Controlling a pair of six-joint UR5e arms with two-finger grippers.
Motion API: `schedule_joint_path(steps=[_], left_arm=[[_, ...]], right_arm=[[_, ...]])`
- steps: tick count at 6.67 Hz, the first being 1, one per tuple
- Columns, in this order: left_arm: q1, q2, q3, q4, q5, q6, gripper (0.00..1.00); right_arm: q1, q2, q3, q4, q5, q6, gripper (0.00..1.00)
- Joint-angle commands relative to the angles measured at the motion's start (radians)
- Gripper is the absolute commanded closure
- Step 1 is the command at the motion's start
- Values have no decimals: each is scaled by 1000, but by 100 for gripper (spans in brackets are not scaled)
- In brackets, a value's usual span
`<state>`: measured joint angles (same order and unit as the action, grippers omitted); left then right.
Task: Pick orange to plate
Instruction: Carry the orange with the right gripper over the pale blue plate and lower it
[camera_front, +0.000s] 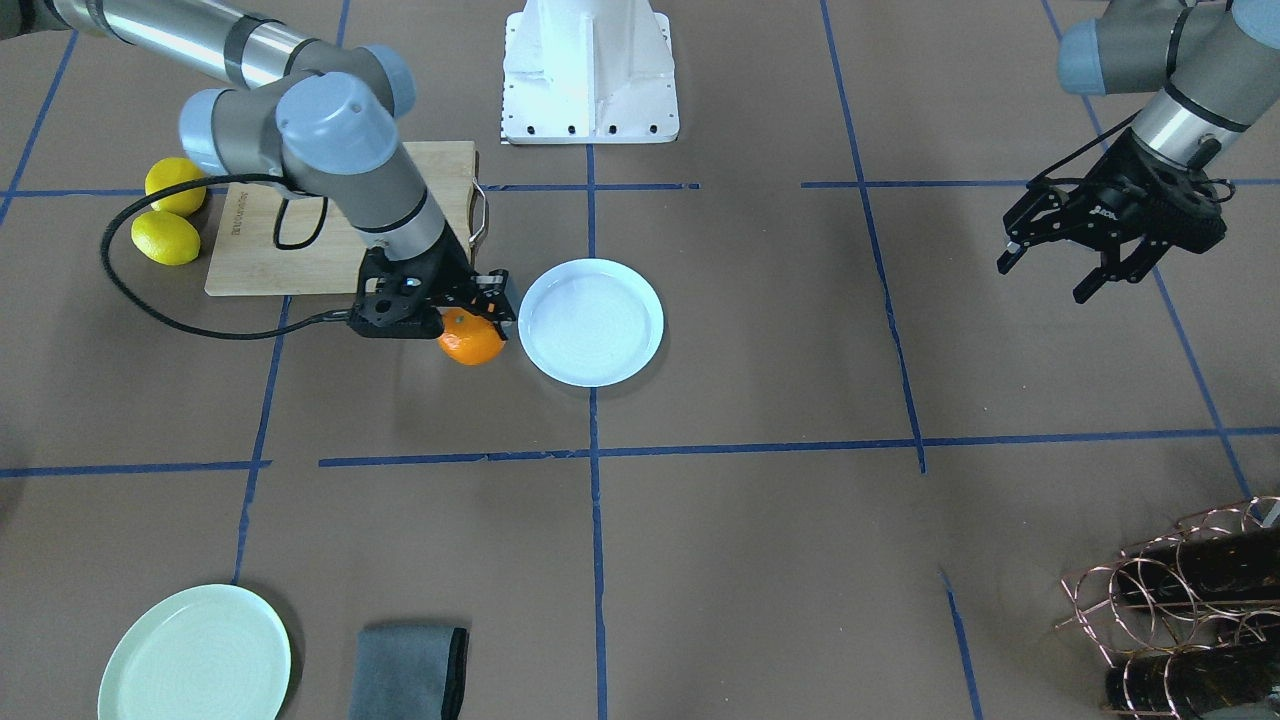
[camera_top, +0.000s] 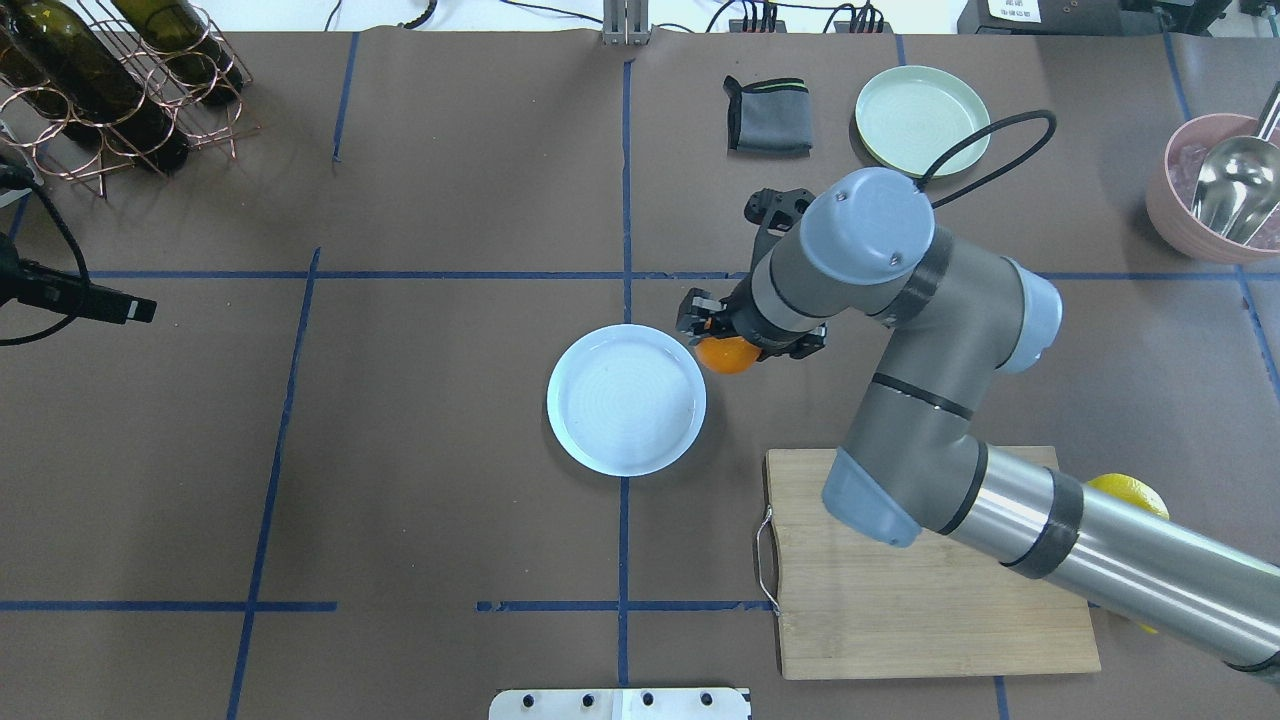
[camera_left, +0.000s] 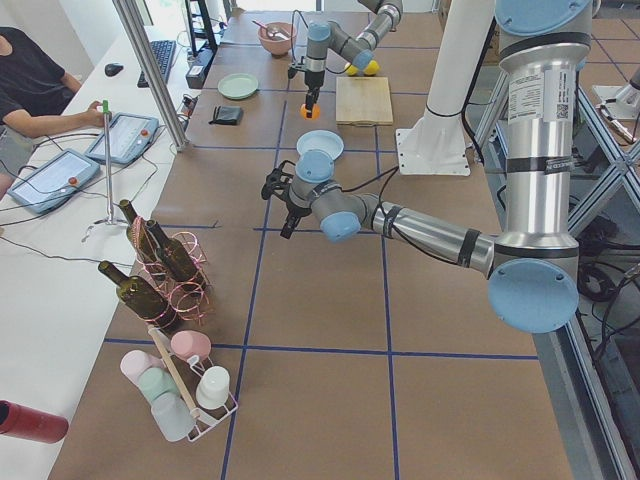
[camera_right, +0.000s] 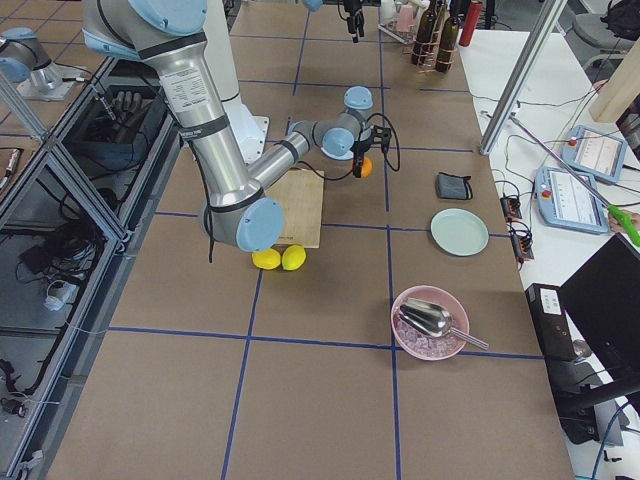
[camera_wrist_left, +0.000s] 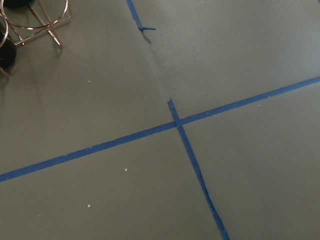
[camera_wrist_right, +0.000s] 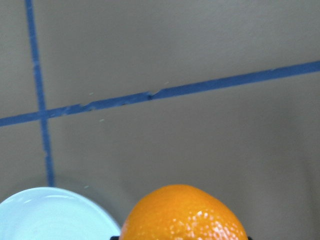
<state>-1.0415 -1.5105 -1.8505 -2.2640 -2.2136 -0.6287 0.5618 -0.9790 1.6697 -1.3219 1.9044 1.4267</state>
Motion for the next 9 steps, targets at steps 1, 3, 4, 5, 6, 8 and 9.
schedule_joint_path(steps=[1,3,4,5,6,8,9], left_arm=[[-15,3,30,-2,-28,-9,0],[-18,4,37,3,-29,-11,0],[-18,6,37,3,-29,-11,0],[-18,6,37,0,-32,-11,0],[-18,4,37,0,-32,-12,0],[-18,4,37,-2,-38,-13,0],[-18,4,37,-2,-37,-13,0]], right_arm=[[-118,90,-80,0,-138,72,100],[-132,150,-169,1,-171,74,100],[-138,155,-177,0,-183,72,100],[-141,172,-203,-2,-205,70,100],[-145,177,-215,-2,-205,69,97],[-154,175,-216,-5,-214,60,0],[-152,172,-193,-8,-208,48,0]])
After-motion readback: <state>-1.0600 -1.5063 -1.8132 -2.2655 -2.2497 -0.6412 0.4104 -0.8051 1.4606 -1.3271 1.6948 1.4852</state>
